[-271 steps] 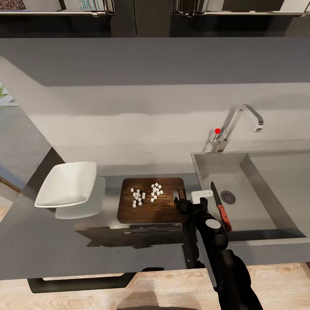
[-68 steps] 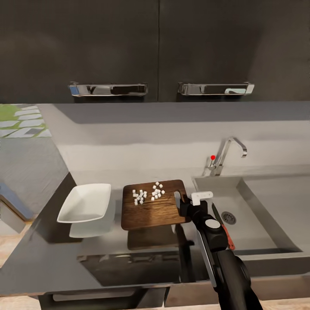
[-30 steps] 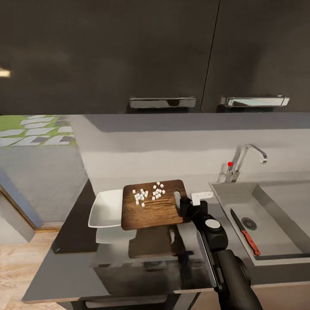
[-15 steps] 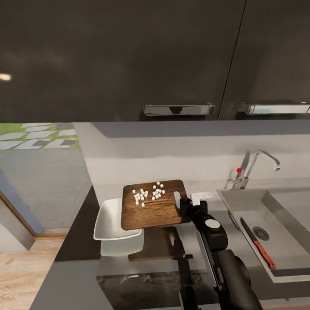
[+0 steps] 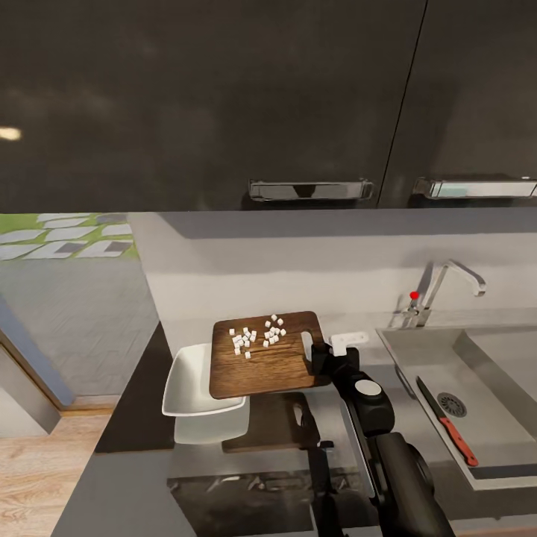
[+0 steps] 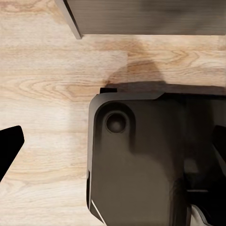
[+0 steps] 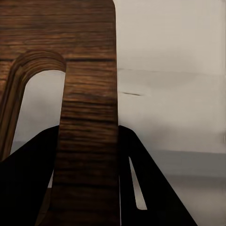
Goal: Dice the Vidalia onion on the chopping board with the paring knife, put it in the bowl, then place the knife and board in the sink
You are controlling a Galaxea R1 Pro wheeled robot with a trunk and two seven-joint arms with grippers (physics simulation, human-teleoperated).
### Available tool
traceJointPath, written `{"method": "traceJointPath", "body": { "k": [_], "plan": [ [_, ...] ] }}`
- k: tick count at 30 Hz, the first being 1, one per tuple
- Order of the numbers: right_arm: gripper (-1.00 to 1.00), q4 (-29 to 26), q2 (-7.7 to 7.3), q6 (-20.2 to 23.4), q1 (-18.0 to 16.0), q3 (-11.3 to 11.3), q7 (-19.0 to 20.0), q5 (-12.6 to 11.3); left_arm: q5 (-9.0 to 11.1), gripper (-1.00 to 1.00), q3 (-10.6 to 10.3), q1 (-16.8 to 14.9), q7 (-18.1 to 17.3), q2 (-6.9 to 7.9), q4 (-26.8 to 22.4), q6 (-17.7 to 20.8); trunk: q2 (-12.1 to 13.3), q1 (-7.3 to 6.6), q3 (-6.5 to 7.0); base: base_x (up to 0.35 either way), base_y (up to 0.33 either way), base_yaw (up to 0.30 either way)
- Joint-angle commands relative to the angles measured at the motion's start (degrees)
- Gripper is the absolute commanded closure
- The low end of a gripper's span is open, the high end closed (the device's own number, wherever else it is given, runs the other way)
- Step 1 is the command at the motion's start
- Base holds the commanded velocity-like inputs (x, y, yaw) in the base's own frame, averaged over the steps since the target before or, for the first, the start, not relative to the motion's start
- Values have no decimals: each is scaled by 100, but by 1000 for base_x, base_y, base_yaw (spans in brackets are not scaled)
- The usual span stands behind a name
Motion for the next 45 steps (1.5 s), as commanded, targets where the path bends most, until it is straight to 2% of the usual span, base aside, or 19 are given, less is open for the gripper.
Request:
{"method": "traceJointPath", "body": {
  "k": [1,11,17,33,45],
  "plan": [
    [100,-6,0,35,-7,10,-17,21,59,-100,-43,-5,-18,4,5,-19,-12,3,-12,0,0,0],
    [100,-15,0,22,-5,34,-25,46,59,-100,-43,-5,-19,2,6,-18,-12,3,-12,0,0,0],
    [100,-15,0,17,-9,270,-42,63,59,-100,-43,-5,-16,2,12,-18,-12,3,-12,0,0,0],
    [100,-8,0,17,-8,287,-61,103,59,-100,-43,-5,-18,2,14,-18,-12,3,-12,0,0,0],
    [100,-6,0,12,-12,304,-318,147,59,-100,-43,-5,-19,2,16,-18,-12,3,-12,0,0,0]
  ]
}}
